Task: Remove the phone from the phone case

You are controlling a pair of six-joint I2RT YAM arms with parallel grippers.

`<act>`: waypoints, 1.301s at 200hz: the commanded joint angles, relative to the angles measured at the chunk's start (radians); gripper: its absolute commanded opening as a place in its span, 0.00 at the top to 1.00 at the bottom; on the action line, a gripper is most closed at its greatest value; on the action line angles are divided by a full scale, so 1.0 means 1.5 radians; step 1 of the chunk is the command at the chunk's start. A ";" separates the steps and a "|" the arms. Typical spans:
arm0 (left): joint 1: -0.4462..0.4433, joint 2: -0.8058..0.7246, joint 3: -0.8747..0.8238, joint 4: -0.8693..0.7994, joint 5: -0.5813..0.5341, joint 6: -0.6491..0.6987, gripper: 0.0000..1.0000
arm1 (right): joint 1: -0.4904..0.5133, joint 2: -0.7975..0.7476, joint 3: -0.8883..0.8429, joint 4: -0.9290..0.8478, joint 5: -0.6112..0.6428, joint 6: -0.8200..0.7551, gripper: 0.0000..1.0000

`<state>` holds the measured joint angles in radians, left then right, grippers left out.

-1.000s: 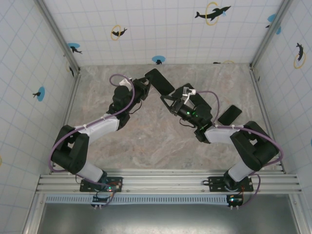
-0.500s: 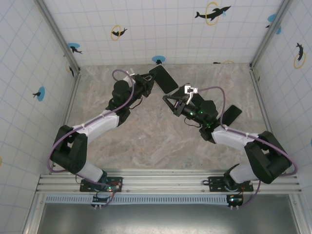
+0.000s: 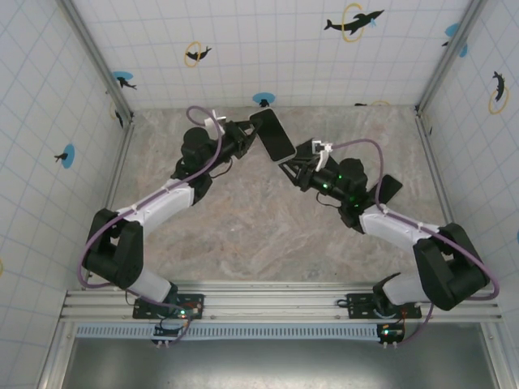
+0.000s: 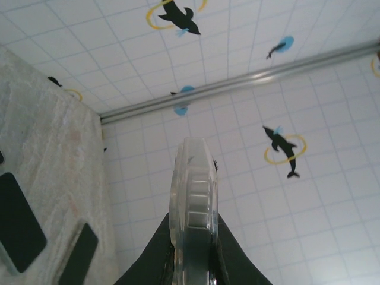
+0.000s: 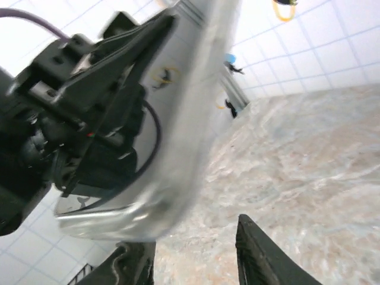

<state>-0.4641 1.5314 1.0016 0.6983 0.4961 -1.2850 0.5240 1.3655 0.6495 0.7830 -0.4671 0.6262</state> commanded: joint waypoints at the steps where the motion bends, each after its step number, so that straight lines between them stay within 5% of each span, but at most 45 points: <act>1: 0.019 -0.010 0.055 0.044 0.111 0.144 1.00 | -0.022 -0.050 0.001 -0.061 -0.070 -0.079 0.52; 67: 0.060 0.012 0.081 0.145 0.368 0.359 1.00 | -0.051 -0.041 0.116 -0.263 -0.314 -0.303 0.48; 109: 0.060 -0.001 0.106 0.057 0.459 0.482 1.00 | -0.037 -0.002 0.198 -0.421 -0.325 -0.483 0.52; 136: 0.062 -0.010 0.110 0.022 0.478 0.507 1.00 | -0.030 0.019 0.233 -0.492 -0.326 -0.560 0.54; 260: 0.061 -0.023 0.082 0.058 0.458 0.482 1.00 | -0.010 0.069 0.272 -0.495 -0.367 -0.609 0.74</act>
<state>-0.3729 1.5402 1.1194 0.6899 1.1934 -0.5583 0.4969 1.4494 1.0008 0.0551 -0.9821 -0.2584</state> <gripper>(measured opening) 0.144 0.268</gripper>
